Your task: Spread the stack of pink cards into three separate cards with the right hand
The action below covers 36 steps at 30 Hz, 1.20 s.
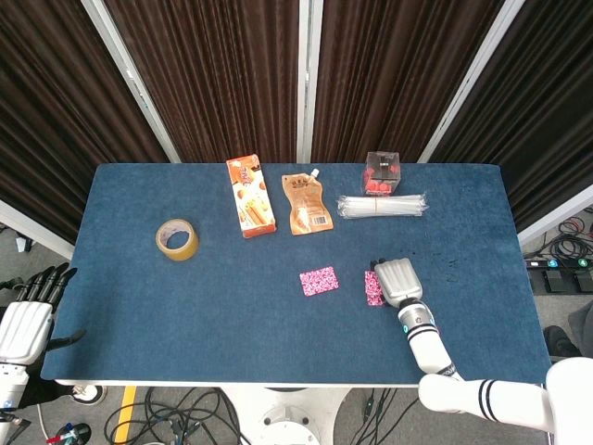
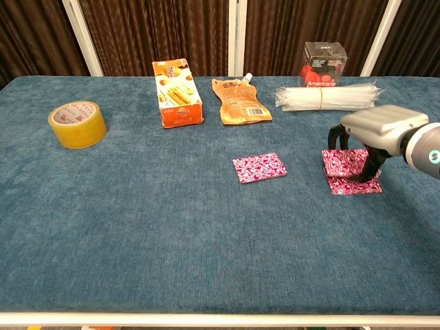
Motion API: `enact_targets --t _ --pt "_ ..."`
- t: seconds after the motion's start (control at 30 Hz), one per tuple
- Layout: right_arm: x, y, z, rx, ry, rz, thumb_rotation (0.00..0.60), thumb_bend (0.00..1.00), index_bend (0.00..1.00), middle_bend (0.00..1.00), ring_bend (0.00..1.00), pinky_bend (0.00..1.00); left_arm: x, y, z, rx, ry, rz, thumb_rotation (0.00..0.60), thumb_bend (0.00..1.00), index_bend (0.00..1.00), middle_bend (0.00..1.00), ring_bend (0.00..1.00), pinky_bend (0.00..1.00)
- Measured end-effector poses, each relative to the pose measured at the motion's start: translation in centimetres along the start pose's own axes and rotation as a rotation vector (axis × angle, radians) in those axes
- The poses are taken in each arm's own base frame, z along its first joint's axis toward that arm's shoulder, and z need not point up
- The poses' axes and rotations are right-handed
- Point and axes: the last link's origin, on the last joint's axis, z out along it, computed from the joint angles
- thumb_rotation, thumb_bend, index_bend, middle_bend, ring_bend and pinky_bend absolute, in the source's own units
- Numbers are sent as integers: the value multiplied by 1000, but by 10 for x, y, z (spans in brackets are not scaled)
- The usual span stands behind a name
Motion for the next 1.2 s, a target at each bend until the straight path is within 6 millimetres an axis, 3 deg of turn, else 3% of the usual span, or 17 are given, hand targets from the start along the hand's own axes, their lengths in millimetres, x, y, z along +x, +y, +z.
enact_targets --t 0.37,0.63,0.8,1.03,1.2 --pt "25 3 43 -33 35 -22 600 207 471 434 739 808 1 -1 0 4 5 -1 600 0 73 32 0 97" --pt "21 -3 67 -49 20 -34 600 207 473 404 739 808 1 -4 -1 12 8 -3 600 0 73 32 0 97" --pt "16 -6 71 -43 -1 -43 600 190 381 331 739 808 1 -5 -1 15 9 -4 600 0 73 32 0 97" --pt "14 -5 70 -31 -33 -40 600 123 143 145 730 808 3 -7 -1 19 10 1 600 0 73 32 0 97" --pt "17 -4 67 -28 -22 -37 600 122 107 125 730 808 3 -6 -2 16 12 6 600 0 73 32 0 97"
